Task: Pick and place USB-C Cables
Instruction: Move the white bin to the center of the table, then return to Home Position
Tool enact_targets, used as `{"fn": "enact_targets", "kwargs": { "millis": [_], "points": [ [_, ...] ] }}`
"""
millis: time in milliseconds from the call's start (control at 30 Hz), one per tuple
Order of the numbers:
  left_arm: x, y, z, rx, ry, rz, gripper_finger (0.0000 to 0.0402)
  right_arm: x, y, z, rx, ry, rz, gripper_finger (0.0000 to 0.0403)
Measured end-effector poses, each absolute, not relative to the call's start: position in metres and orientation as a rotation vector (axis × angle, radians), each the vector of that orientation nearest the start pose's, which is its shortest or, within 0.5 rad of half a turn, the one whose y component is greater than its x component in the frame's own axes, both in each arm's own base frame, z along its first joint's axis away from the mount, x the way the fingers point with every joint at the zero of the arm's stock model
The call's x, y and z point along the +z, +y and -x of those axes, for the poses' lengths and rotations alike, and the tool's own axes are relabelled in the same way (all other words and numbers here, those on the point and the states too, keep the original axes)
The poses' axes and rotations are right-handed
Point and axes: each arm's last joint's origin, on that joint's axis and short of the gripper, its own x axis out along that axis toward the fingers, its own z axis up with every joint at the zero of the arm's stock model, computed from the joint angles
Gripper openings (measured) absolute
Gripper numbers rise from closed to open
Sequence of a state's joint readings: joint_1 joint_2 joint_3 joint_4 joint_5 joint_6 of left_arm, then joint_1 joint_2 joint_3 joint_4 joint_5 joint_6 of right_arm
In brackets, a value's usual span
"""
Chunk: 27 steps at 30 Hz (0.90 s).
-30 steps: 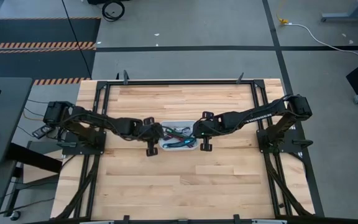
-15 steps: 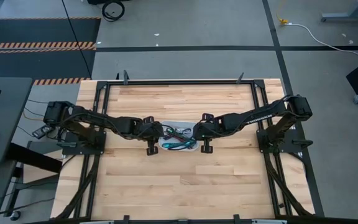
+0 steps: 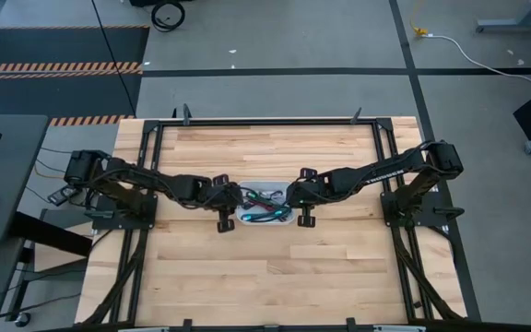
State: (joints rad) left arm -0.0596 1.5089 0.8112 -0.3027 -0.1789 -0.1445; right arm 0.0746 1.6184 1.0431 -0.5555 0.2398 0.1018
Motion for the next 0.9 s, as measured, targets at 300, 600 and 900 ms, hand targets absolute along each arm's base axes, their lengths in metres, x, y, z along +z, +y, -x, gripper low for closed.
{"fn": "enact_targets", "kwargs": {
  "millis": [300, 600, 900],
  "points": [
    [0.1746, -0.0112, -0.2817, 0.185, 0.983, 0.014, 0.0037, 0.1974, 0.0159, -0.3108, -0.218, 1.111, 0.097, 0.0008],
    [0.172, -0.0108, -0.2767, 0.193, 1.04, 0.013, 0.0037, 0.1974, 0.0158, -0.3107, -0.222, 1.111, 0.099, 0.0012],
    [0.1696, -0.0105, -0.2721, 0.197, 1.092, 0.005, 0.0037, 0.1954, 0.0158, -0.3061, -0.235, 1.16, 0.088, 0.0011]
  ]
}}
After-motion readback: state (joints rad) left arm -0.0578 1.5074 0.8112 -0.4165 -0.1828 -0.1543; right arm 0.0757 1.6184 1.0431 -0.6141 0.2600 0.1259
